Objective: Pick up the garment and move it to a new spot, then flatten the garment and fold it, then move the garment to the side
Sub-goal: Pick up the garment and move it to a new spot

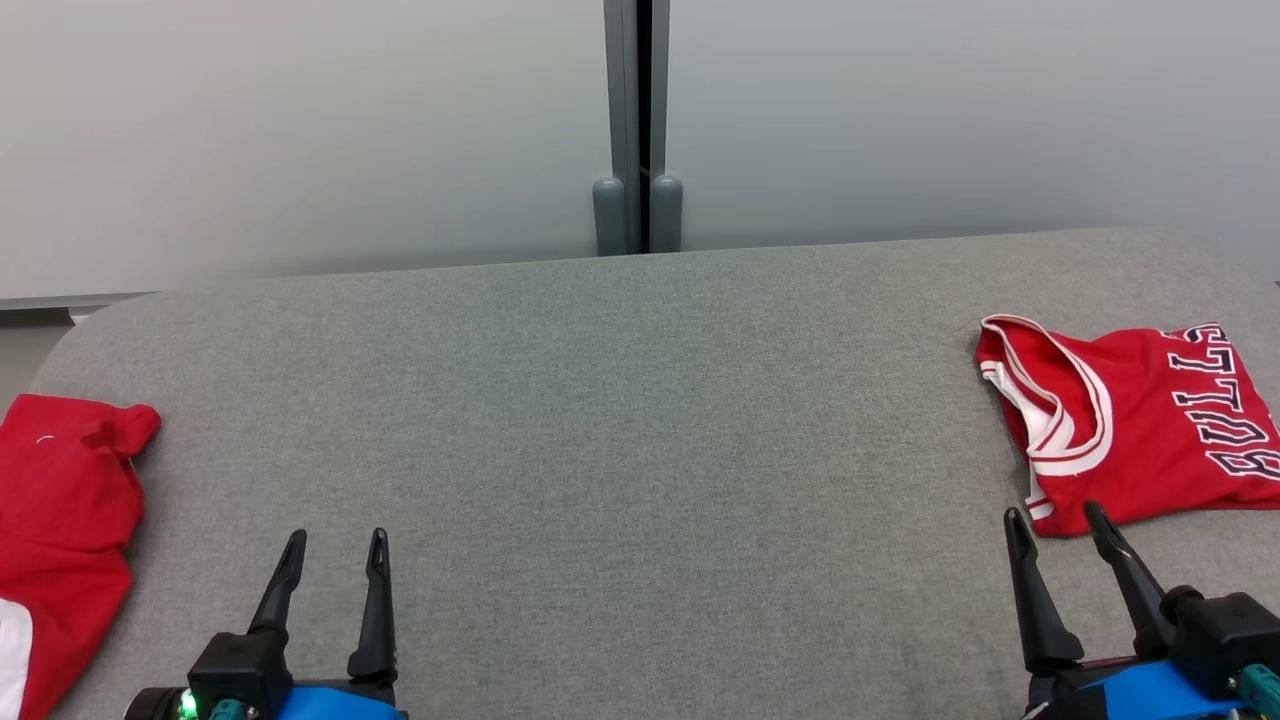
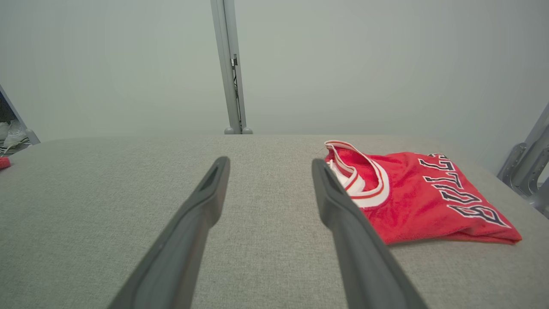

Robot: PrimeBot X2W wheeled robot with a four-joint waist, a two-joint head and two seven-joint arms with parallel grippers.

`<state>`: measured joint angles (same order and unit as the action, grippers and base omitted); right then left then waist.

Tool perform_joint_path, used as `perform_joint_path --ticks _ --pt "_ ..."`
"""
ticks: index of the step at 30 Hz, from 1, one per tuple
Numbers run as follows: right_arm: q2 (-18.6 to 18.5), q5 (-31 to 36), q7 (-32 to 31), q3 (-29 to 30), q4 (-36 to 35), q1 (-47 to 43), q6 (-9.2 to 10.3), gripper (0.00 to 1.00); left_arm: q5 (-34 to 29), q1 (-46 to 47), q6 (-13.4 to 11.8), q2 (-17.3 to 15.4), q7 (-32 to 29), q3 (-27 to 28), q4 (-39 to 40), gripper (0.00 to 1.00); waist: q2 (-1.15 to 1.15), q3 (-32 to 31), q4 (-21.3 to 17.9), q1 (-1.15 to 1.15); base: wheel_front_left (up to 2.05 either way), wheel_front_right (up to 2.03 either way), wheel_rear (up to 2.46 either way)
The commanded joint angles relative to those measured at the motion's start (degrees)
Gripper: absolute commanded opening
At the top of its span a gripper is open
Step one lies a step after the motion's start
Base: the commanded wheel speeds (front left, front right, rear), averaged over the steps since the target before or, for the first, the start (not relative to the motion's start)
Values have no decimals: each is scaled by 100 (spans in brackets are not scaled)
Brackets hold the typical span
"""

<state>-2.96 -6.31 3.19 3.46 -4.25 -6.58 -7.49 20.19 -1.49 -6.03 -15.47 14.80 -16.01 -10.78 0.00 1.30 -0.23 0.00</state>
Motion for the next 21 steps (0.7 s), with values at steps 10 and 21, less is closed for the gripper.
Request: perform_joint_path --ticks 10,21 --pt "7 -60 19 28 -17 -96 -1 100 42 121 -37 -24 19 -5 -7 100 0 9 41 0 0 0 0" --pt "2 63 -108 -21 -282 169 -1 100 -42 508 -27 169 38 181 132 100 0 369 1118 0 0 0 0"
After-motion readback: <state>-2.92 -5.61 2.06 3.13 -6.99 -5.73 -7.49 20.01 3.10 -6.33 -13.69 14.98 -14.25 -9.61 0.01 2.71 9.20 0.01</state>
